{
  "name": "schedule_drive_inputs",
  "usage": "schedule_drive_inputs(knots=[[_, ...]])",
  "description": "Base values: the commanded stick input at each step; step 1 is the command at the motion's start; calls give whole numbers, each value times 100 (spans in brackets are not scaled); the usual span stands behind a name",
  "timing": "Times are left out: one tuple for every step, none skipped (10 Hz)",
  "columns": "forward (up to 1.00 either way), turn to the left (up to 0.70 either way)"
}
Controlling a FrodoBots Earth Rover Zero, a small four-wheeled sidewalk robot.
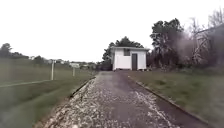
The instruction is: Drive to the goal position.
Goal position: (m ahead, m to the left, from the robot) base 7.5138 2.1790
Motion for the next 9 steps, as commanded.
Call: schedule_drive_inputs(knots=[[70, 0], [70, 0], [70, 0], [70, 0], [70, 0], [70, 0], [70, 0], [70, 0], [70, 0]])
